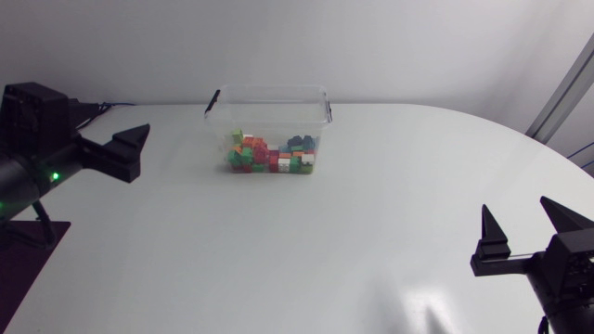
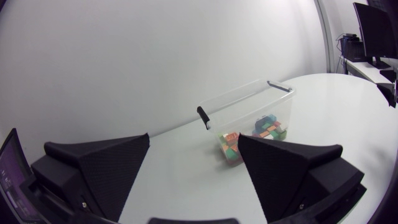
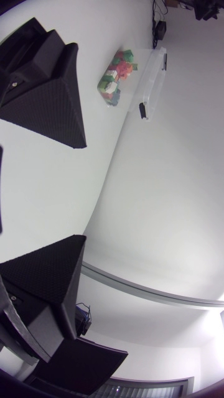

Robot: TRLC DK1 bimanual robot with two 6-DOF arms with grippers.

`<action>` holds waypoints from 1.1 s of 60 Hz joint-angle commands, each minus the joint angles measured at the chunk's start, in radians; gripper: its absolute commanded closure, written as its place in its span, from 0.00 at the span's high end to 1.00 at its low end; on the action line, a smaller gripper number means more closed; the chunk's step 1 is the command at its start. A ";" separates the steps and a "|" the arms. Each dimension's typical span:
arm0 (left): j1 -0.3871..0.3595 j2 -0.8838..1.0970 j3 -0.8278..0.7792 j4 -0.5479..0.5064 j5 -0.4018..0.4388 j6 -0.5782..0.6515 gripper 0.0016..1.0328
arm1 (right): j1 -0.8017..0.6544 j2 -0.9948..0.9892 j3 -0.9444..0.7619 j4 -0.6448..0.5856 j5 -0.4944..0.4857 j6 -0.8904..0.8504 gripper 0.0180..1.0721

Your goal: Place the duplo bricks in the container

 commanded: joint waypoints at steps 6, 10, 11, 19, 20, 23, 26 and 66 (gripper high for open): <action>0.016 -0.137 -0.121 0.016 -0.003 0.014 0.94 | 0.009 -0.007 0.010 -0.022 0.015 0.028 0.95; 0.026 -0.191 -0.159 0.013 -0.003 0.012 0.94 | 0.011 -0.007 0.010 -0.031 0.015 0.029 0.95; 0.031 -0.209 -0.177 0.013 -0.003 0.010 0.94 | 0.011 -0.007 0.010 -0.032 0.015 0.031 0.95; 0.035 -0.306 -0.250 0.006 -0.002 0.008 0.94 | 0.017 -0.007 0.010 -0.034 0.012 0.039 0.95; 0.036 -0.314 -0.255 0.005 -0.002 0.003 0.94 | 0.016 -0.007 0.009 -0.033 0.010 0.043 0.95; 0.041 -0.340 -0.273 0.000 -0.002 -0.016 0.94 | 0.015 -0.006 0.008 -0.031 0.004 0.058 0.95; 0.046 -0.367 -0.290 -0.005 -0.002 -0.035 0.93 | 0.014 -0.006 0.006 -0.030 -0.003 0.073 0.95; 0.114 -0.713 -0.519 -0.072 0.001 -0.282 0.89 | -0.002 0.000 -0.013 -0.007 -0.089 0.271 0.95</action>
